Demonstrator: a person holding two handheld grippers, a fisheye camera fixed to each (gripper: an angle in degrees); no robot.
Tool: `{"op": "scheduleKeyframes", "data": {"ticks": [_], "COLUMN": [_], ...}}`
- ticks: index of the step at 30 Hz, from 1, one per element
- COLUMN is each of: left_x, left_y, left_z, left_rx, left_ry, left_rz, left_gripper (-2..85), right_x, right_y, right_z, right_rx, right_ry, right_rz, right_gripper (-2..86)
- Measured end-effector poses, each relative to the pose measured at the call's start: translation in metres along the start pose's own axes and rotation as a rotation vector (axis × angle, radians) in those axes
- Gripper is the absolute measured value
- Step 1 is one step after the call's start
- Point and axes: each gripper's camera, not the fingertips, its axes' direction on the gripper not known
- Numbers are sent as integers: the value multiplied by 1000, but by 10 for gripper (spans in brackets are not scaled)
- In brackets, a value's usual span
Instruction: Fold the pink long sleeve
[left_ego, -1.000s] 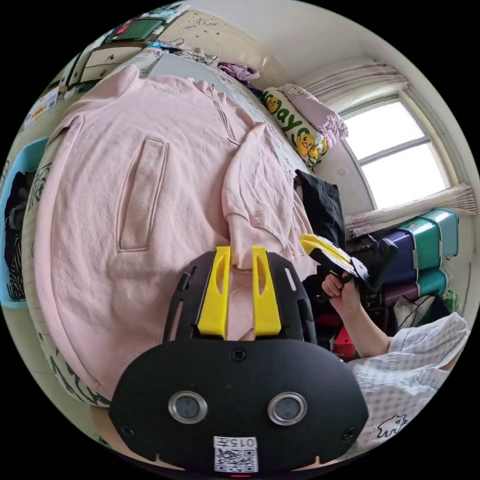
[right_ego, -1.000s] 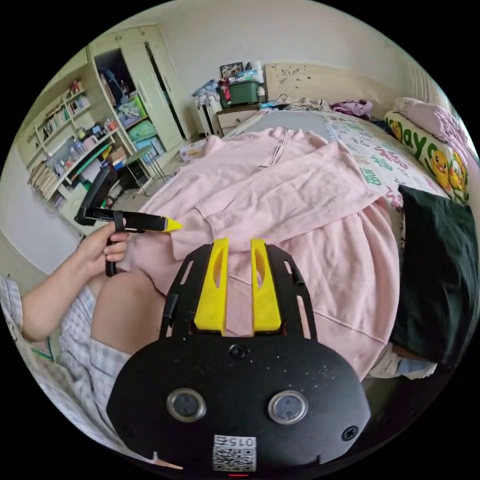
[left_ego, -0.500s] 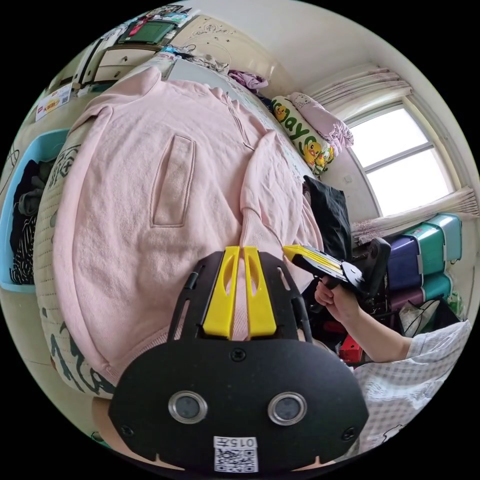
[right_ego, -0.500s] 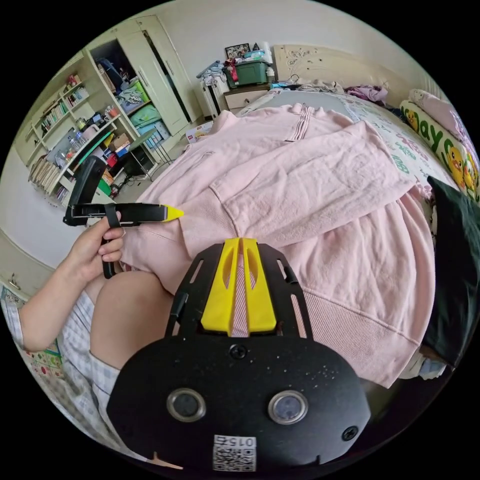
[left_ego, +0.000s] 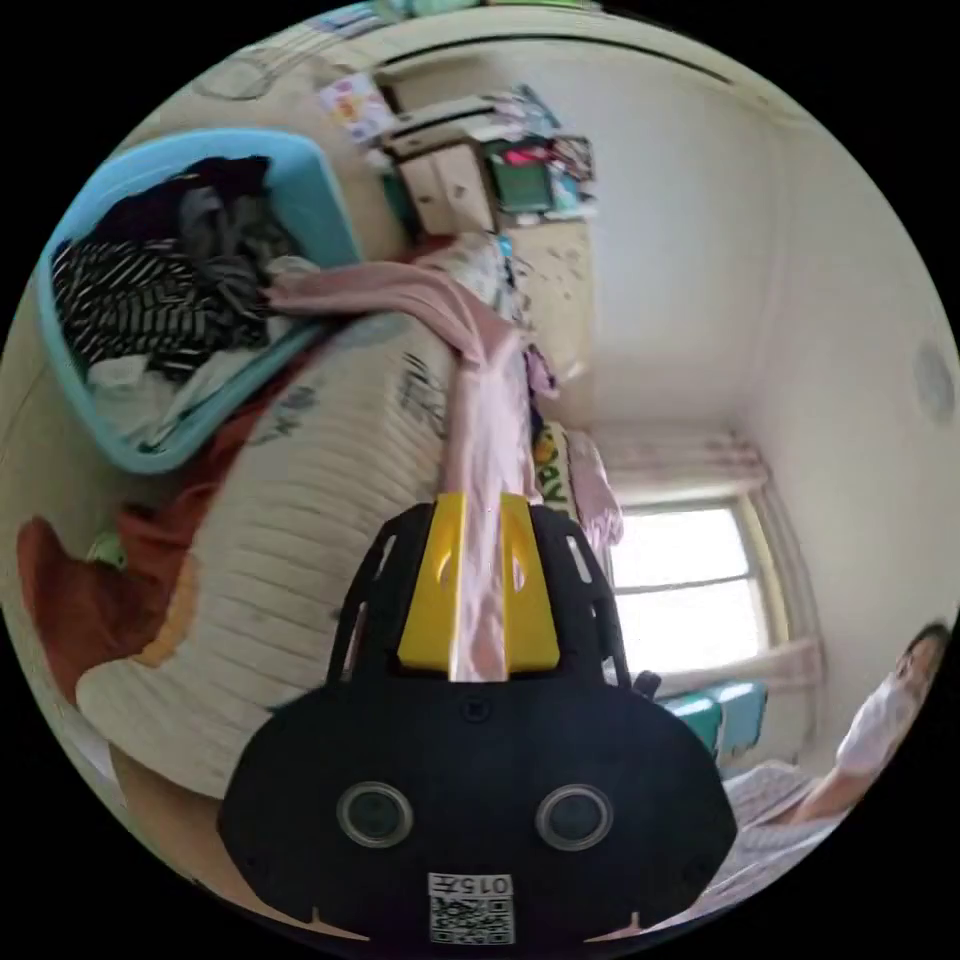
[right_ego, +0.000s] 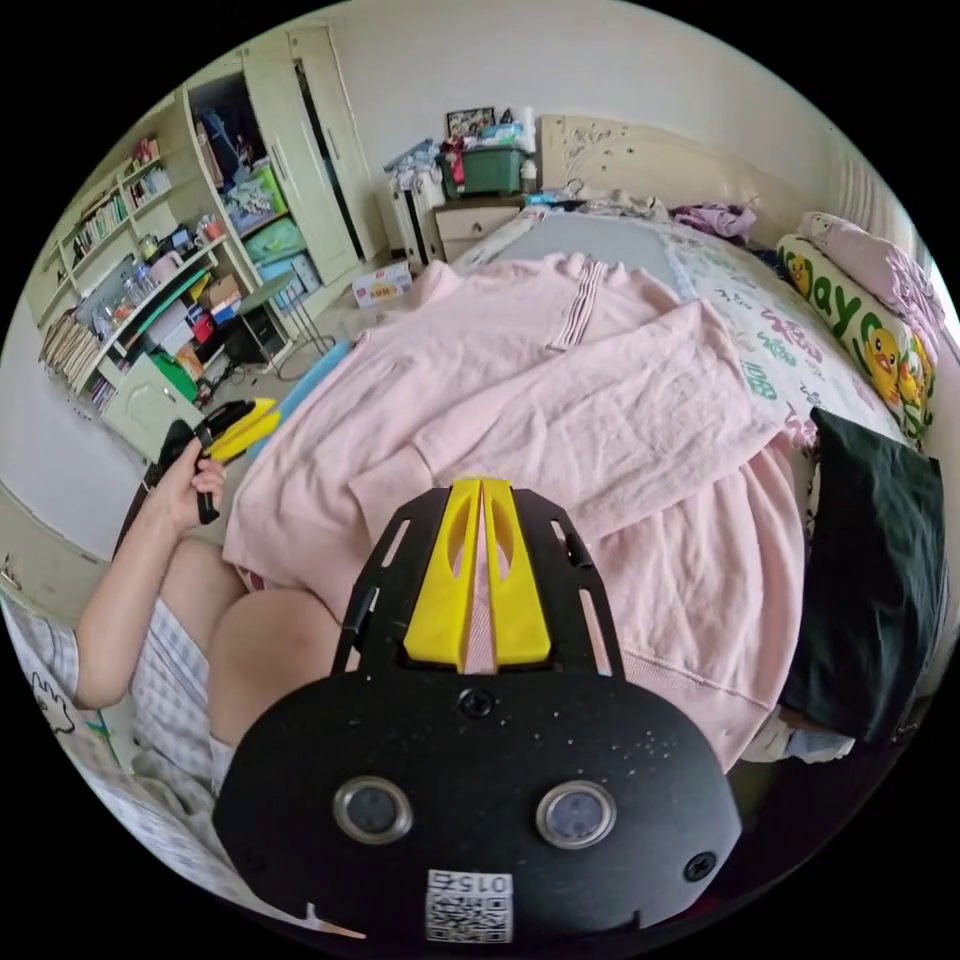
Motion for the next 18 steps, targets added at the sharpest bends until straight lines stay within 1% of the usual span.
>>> {"op": "scheduleKeyframes", "data": {"ticks": [1, 3, 4, 6, 10, 12, 14, 18], "left_x": [-10, -45, -53, -79, -104, -108, -110, -112], "left_y": [-11, -52, -61, -93, -135, -162, -178, -201], "left_z": [-3, 1, 5, 29, 75, 108, 125, 146], "left_rx": [15, 41, 43, 44, 14, -52, -84, -58], "left_ry": [-1, 107, 134, 174, 190, 155, 151, 204], "left_rz": [-33, -158, -183, -267, -350, -374, -394, -398], "left_gripper": [80, 107, 110, 115, 119, 125, 135, 147], "right_x": [-1, -7, -10, -21, -39, -44, -42, -33], "right_y": [-2, -6, -6, 3, 26, 32, 34, 48], "right_z": [4, 38, 49, 80, 86, 90, 92, 94], "right_rx": [3, -62, -92, -167, -83, -78, -82, -34], "right_ry": [-9, -37, -35, 20, 96, 115, 100, 45], "right_rz": [5, 3, 2, -10, -75, -97, -106, -121], "right_gripper": [-4, -4, -5, -5, -5, -4, -4, -5]}}
